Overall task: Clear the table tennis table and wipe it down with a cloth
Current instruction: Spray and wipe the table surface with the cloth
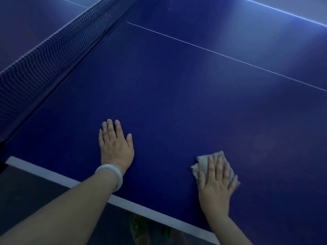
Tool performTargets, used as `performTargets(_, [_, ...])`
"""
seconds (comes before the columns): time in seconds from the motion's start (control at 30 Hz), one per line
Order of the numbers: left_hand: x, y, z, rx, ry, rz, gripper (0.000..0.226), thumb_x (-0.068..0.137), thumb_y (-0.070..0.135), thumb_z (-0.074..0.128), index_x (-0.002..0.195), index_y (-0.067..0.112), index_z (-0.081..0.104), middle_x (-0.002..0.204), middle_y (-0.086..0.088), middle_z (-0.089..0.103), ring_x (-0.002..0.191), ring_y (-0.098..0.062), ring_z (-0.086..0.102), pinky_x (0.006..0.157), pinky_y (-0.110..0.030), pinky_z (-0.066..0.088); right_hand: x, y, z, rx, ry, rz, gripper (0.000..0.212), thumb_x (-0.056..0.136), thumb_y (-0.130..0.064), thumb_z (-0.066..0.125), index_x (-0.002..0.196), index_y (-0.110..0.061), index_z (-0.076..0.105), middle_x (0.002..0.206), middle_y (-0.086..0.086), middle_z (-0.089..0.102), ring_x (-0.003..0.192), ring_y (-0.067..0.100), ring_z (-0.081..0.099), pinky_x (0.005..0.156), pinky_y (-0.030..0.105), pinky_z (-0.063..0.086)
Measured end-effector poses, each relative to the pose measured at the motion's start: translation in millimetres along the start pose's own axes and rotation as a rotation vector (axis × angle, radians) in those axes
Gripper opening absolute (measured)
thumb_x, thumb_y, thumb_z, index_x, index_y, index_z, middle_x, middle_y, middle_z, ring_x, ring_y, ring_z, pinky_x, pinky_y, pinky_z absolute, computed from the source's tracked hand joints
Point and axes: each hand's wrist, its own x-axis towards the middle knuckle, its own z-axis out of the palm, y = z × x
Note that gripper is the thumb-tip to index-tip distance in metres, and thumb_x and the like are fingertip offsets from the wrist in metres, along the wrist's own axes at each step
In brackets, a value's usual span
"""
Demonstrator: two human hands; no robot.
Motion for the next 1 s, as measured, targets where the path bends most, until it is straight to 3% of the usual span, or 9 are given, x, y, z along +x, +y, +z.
performTargets(0.07, [0.7, 0.4, 0.8, 0.001, 0.006, -0.003, 0.067, 0.100, 0.044, 0.017, 0.154, 0.007, 0.007, 0.161, -0.017, 0.004, 0.150, -0.029, 0.000, 0.122, -0.043, 0.000, -20.4, -23.1, 6.4, 0.022, 0.018, 0.007, 0.067, 0.093, -0.052, 0.003, 0.156, -0.028, 0.000, 0.163, -0.002, -0.014, 0.150, 0.022, -0.009, 0.118, 0.059, -0.002])
performTargets(0.27, [0.7, -1.8, -2.5, -0.061, -0.018, 0.004, 0.066, 0.100, 0.045, 0.017, 0.154, 0.009, 0.005, 0.162, -0.015, 0.000, 0.150, -0.027, -0.004, 0.122, -0.042, -0.001, -16.3, -101.6, 14.7, -0.069, -0.007, -0.302, 0.065, 0.096, -0.049, 0.017, 0.155, -0.023, 0.013, 0.164, 0.005, 0.004, 0.151, 0.028, 0.002, 0.117, 0.061, 0.007])
performTargets(0.43, [5.5, -26.5, -15.9, -0.370, -0.032, 0.078, 0.056, 0.101, 0.033, 0.038, 0.152, 0.014, 0.024, 0.162, -0.008, 0.010, 0.149, -0.021, 0.003, 0.120, -0.038, 0.004, -2.1, -107.1, 11.9, -0.088, -0.015, -0.388, 0.064, 0.096, -0.048, 0.022, 0.154, -0.022, 0.022, 0.163, 0.005, 0.011, 0.150, 0.027, 0.010, 0.117, 0.059, 0.009])
performTargets(0.5, [9.0, -51.0, -20.7, -0.324, 0.034, 0.066, 0.055, 0.100, 0.032, 0.040, 0.150, 0.012, 0.027, 0.160, -0.009, 0.015, 0.149, -0.023, 0.009, 0.120, -0.041, 0.012, -1.7, -106.2, 13.6, -0.087, -0.005, -0.388, 0.064, 0.096, -0.048, 0.022, 0.154, -0.021, 0.022, 0.163, 0.004, 0.011, 0.150, 0.027, 0.010, 0.117, 0.059, 0.009])
performTargets(0.6, [17.2, -87.9, -23.0, -0.160, 0.031, -0.094, 0.062, 0.100, 0.039, 0.034, 0.153, 0.009, 0.019, 0.160, -0.016, 0.009, 0.149, -0.029, 0.005, 0.122, -0.044, 0.009, -2.6, -107.4, 13.3, -0.087, -0.005, -0.378, 0.065, 0.095, -0.049, 0.018, 0.154, -0.023, 0.019, 0.163, 0.001, 0.007, 0.151, 0.024, 0.006, 0.118, 0.058, 0.008])
performTargets(0.7, [17.9, -102.7, -19.2, -0.090, 0.025, -0.170, 0.067, 0.100, 0.045, 0.022, 0.155, 0.010, 0.010, 0.161, -0.017, 0.005, 0.149, -0.029, 0.001, 0.122, -0.044, 0.003, -2.5, -110.4, 10.7, -0.065, 0.016, -0.390, 0.064, 0.095, -0.047, 0.019, 0.153, -0.021, 0.026, 0.162, 0.005, 0.018, 0.148, 0.027, 0.016, 0.116, 0.061, 0.015])
performTargets(0.8, [18.2, -101.0, -15.1, -0.037, 0.046, -0.173, 0.070, 0.097, 0.049, 0.008, 0.155, 0.011, 0.007, 0.161, -0.016, 0.005, 0.150, -0.027, 0.000, 0.122, -0.043, 0.002, 3.0, -117.9, 10.8, -0.051, 0.019, -0.423, 0.064, 0.099, -0.050, 0.003, 0.151, -0.021, 0.026, 0.158, 0.008, 0.027, 0.145, 0.030, 0.024, 0.113, 0.063, 0.020])
performTargets(0.9, [19.8, -101.1, -13.6, -0.041, 0.047, -0.188, 0.069, 0.096, 0.049, 0.007, 0.155, 0.012, 0.009, 0.162, -0.014, 0.007, 0.150, -0.026, 0.001, 0.122, -0.043, 0.002, 20.4, -142.5, 12.7, -0.063, -0.014, -0.533, 0.064, 0.100, -0.049, 0.003, 0.152, -0.021, 0.026, 0.160, 0.007, 0.024, 0.147, 0.030, 0.021, 0.115, 0.062, 0.016])
performTargets(1.0, [19.6, -101.7, -13.0, -0.042, 0.056, -0.196, 0.068, 0.096, 0.049, 0.008, 0.155, 0.013, 0.011, 0.162, -0.013, 0.009, 0.150, -0.024, 0.001, 0.122, -0.042, 0.002, 54.3, -176.0, 11.9, -0.104, -0.043, -0.760, 0.060, 0.100, -0.047, 0.019, 0.154, -0.023, 0.021, 0.163, 0.004, 0.014, 0.150, 0.027, 0.010, 0.117, 0.059, 0.011])
